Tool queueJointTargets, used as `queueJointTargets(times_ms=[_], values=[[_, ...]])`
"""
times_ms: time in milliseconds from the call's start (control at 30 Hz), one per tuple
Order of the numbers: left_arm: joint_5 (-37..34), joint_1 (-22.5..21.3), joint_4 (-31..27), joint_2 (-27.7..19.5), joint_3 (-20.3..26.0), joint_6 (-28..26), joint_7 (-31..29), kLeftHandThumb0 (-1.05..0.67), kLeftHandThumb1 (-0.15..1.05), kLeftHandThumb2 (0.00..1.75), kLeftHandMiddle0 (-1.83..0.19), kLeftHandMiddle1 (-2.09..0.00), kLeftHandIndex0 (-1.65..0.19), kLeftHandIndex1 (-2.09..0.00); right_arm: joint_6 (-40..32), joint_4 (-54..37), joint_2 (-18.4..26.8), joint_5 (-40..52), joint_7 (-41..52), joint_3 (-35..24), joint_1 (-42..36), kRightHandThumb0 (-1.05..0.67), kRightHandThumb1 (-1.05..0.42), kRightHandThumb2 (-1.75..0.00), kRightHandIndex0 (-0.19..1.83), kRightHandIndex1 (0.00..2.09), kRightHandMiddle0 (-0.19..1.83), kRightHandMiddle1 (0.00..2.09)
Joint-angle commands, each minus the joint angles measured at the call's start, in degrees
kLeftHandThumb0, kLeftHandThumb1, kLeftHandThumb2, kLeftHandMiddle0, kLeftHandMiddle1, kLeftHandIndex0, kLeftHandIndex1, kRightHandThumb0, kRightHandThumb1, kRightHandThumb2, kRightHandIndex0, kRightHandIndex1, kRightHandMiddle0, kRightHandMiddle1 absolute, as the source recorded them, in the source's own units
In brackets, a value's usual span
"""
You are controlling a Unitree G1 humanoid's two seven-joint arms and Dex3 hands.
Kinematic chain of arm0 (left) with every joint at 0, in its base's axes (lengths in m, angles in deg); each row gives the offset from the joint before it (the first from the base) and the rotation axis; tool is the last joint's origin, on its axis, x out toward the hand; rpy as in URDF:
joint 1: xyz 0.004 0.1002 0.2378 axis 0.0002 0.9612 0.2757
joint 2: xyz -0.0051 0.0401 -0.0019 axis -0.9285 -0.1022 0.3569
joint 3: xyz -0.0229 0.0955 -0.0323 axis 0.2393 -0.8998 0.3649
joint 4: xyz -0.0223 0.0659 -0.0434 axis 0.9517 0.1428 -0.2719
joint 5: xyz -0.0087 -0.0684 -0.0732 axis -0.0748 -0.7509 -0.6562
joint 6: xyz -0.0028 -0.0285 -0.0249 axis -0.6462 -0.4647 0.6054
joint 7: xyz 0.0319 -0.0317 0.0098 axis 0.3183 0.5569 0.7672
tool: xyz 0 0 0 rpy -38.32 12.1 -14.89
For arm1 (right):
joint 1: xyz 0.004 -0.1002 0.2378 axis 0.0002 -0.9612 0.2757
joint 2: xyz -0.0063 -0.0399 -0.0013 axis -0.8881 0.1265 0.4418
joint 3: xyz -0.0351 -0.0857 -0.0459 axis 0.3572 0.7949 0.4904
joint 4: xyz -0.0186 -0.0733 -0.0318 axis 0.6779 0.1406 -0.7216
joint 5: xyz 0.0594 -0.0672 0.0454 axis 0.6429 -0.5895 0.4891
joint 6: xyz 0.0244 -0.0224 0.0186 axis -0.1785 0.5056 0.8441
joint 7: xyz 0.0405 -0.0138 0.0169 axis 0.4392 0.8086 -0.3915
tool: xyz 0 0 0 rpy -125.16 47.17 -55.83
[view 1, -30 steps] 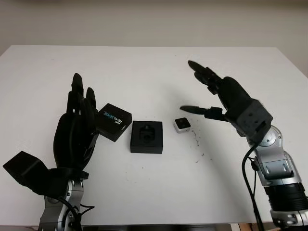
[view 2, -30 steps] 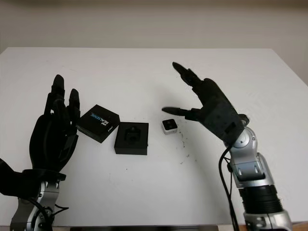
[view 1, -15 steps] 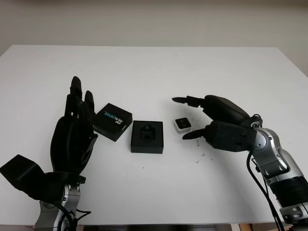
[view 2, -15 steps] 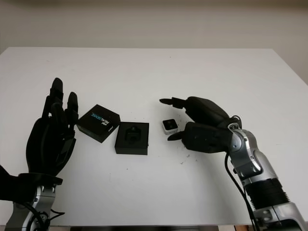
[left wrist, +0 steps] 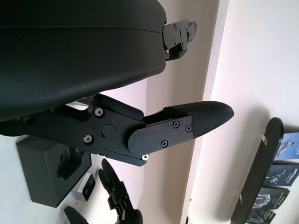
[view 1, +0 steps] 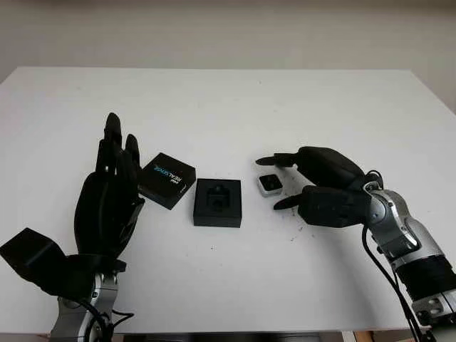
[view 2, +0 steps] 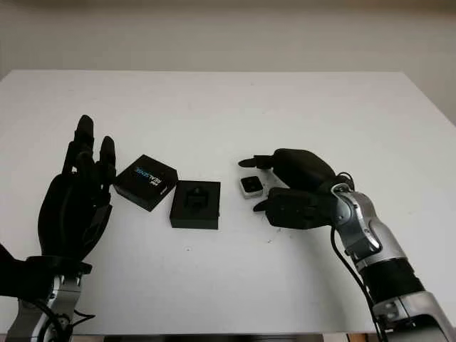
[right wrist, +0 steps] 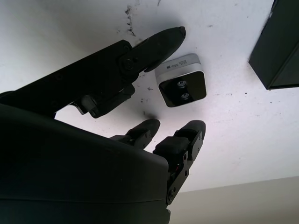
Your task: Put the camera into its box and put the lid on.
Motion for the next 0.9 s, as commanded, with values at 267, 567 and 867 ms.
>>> queueJointTargets(times_ms=[267, 567, 867], values=[[0.2, -0.6, -0.7, -0.9, 0.5, 0.2, -0.3, -0.72, 1.05, 0.66, 0.19, 0.00, 0.19, 0.00, 1.8, 3.8, -0.3, -0.3, -2.1, 0.9, 4.1, -0.45, -0.81, -0.06, 0.19, 1.02, 0.48, 0.42], [-0.3, -0.8, -0.9, -0.6, 1.2, -0.1, 0.3, -0.71, 1.05, 0.64, 0.19, 0.00, 0.19, 0.00, 2.5, 4.7, -0.1, 0.2, -0.7, 1.5, 4.9, -0.44, -0.83, -0.06, 0.20, 1.07, 0.48, 0.51], [-0.3, -0.6, -1.7, -0.6, 1.5, -0.2, 1.0, -0.70, 1.05, 0.65, 0.19, 0.00, 0.19, 0.00, 5.8, 6.6, 0.3, -1.1, -0.9, 2.7, 5.0, -0.46, -0.81, -0.05, 0.15, 1.25, 0.44, 0.64]])
